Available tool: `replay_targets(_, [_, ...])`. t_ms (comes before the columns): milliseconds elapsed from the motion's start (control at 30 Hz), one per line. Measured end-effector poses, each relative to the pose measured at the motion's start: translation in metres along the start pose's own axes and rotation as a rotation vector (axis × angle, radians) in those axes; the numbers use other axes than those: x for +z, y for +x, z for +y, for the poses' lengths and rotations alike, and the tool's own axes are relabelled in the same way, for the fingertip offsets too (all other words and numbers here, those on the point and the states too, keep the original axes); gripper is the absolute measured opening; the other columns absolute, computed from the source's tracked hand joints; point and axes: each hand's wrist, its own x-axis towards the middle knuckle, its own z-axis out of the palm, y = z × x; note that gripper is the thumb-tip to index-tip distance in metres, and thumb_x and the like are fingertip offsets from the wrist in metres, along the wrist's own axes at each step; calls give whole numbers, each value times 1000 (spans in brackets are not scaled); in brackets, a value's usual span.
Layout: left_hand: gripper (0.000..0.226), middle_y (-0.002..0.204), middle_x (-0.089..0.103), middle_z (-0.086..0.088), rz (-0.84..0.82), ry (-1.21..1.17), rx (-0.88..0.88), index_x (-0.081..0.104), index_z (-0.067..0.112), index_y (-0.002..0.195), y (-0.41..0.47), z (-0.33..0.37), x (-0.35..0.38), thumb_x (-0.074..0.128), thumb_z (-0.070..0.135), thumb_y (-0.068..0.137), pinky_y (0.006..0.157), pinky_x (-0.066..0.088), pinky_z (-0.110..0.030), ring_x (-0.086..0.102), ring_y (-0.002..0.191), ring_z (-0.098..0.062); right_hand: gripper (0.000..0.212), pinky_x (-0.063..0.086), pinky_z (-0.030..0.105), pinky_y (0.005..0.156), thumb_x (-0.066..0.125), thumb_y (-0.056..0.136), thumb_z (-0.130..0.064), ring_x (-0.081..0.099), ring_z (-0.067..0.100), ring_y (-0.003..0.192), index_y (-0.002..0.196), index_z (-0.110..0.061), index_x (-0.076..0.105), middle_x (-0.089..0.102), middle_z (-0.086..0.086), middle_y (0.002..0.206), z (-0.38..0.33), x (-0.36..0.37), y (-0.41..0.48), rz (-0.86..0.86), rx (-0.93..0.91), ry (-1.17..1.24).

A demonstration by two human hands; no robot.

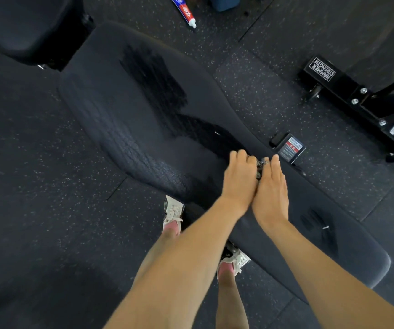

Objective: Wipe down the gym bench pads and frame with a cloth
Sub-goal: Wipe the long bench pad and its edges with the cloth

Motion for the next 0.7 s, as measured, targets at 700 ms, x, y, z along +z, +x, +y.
replay_targets(700, [36, 123, 46, -17, 239, 313, -234, 50, 2, 119, 99, -94, -108, 56, -7, 84, 75, 41, -33, 40, 116, -32, 75, 0, 32, 122, 40, 87, 10, 0, 20, 149, 153, -6, 8, -3, 8, 162, -4, 7, -15, 22, -4, 57])
